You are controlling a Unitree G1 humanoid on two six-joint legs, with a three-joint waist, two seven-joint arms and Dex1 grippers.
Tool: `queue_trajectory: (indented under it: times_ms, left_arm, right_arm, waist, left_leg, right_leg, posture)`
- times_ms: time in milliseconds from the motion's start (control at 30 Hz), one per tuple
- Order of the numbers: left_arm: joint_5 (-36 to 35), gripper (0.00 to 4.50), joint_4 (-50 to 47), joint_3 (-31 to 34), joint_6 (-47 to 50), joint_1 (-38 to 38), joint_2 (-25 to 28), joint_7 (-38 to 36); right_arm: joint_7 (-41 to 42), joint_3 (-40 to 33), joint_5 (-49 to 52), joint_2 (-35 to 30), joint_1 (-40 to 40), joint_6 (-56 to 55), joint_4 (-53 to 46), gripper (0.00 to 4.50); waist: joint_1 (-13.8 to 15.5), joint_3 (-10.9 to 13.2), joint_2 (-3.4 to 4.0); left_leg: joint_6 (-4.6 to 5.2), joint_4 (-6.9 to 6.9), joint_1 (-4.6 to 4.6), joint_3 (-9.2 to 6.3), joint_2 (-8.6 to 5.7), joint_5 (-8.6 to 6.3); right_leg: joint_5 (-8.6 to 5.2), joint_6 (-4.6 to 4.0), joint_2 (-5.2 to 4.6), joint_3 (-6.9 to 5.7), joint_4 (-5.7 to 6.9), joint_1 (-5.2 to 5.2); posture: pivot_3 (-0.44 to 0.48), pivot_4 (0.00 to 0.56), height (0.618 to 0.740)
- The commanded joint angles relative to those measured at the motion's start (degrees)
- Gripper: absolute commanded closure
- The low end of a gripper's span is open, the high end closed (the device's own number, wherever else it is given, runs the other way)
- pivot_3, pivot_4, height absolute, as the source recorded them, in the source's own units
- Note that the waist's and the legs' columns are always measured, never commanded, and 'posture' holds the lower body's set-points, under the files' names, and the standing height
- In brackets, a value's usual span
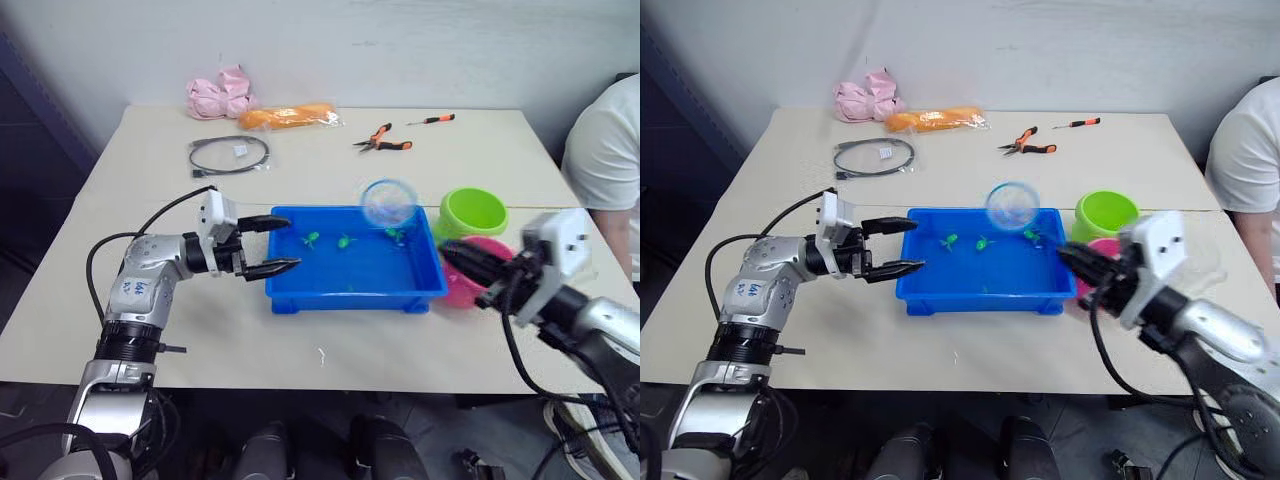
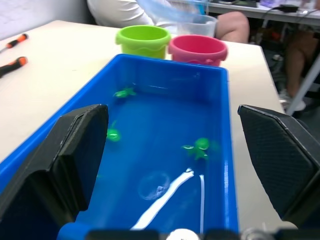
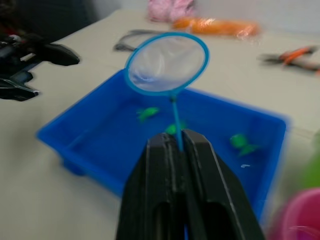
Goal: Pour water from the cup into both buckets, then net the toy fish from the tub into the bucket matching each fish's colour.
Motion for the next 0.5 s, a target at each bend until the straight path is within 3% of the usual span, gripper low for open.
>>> queue_trajectory:
  times_ms: [33, 133, 167, 500]
  left_arm:
    - [0.13, 0.06, -1.26, 1.73, -0.91, 0.14, 1.76, -0.30]
    - [-0.20, 0.06, -2.45, 1.88, -0.19, 0.61, 2.66, -0.01]
    - [-0.25, 0.06, -2.68, 1.86, 0.00, 0.54, 2.72, 0.21]
    - [-2.95, 0.06, -9.41, 2.89, 4.50, 3.37, 1.00, 4.04]
  right_arm:
    - [-8.75, 2.43, 10.30, -0.97, -3.29, 4.60, 0.81, 4.50]
    - [-17.43, 4.69, 20.44, 1.48, -6.61, 3.40, 4.78, 4.50]
    - [-19.37, 6.23, 22.42, -0.33, -7.62, 5.44, 6.70, 4.50]
    - [-32.94, 12.74, 32.44, -2.07, -16.63, 8.87, 23.99, 4.50]
  waist:
    - [0.04, 0.00, 0.00]
    - [0.04, 0.00, 0.00]
    - [0.05, 0.00, 0.00]
    - [-0.36, 0.00, 0.00]
  left_leg:
    - [-0.01, -0.01, -0.04, 0.00, 0.00, -0.01]
    - [0.02, 0.00, -0.10, 0.04, 0.00, -0.02]
    - [0.02, 0.00, -0.10, 0.06, -0.02, -0.02]
    - [0.11, 0.04, -0.15, 0.16, -0.01, -0.07]
  right_leg:
    - [0.00, 0.00, 0.01, -0.02, -0.01, -0.02]
    - [0.02, 0.04, 0.04, -0.03, 0.01, -0.04]
    - [0.04, 0.08, 0.05, -0.02, 0.01, -0.03]
    - [0.10, 0.18, 0.08, 0.03, 0.00, -0.03]
  posture:
    - [0.000, 0.150, 0.740]
    - [0.000, 0.150, 0.740]
    - [0.000, 0.150, 0.740]
    - [0.000, 0.150, 0.740]
